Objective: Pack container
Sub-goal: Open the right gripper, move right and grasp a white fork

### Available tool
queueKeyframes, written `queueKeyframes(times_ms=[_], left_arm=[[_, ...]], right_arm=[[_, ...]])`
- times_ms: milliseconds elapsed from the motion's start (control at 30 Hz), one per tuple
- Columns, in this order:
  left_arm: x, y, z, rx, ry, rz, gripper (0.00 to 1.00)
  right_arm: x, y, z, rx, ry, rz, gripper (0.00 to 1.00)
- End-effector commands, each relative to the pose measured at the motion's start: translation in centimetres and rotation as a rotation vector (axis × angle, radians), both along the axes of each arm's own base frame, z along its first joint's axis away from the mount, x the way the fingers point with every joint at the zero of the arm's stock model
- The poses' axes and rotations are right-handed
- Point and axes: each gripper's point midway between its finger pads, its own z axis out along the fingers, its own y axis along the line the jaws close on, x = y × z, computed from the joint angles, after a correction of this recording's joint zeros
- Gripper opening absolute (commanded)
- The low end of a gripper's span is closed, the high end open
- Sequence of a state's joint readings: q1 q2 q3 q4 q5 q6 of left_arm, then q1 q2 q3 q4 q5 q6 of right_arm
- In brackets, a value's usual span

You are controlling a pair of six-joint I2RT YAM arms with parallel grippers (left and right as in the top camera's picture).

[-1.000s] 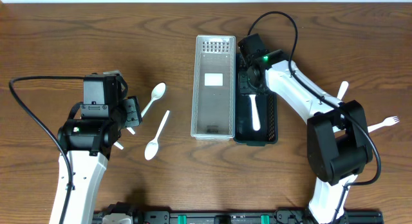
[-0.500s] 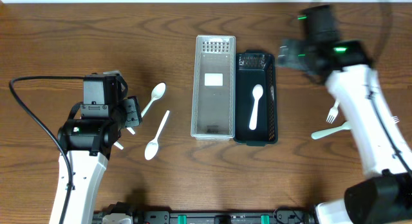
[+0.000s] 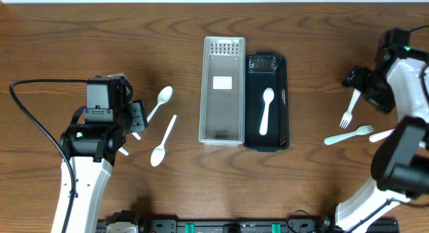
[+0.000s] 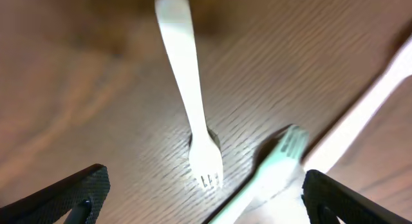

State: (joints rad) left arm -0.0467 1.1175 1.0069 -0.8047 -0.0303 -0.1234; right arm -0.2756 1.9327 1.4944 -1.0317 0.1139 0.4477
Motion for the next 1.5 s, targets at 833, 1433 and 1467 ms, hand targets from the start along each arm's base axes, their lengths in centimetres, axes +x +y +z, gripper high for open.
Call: queueKeyframes(times_ms=[833, 1433, 1467], left_arm=[[0.4, 0.2, 0.7, 0.009, -0.014, 0.0, 0.62], [0.4, 0.2, 0.7, 0.009, -0.014, 0.0, 0.62], [0.4, 0.2, 0.7, 0.01, -0.014, 0.0, 0.62]], right_arm=[[-3.4, 4.0, -9.6, 0.136, 0.143, 0.092, 0.82], [-3.5, 4.0, -9.8, 0.136, 0.143, 0.092, 0.27], [-3.5, 4.0, -9.8, 0.136, 0.143, 0.092, 0.24]])
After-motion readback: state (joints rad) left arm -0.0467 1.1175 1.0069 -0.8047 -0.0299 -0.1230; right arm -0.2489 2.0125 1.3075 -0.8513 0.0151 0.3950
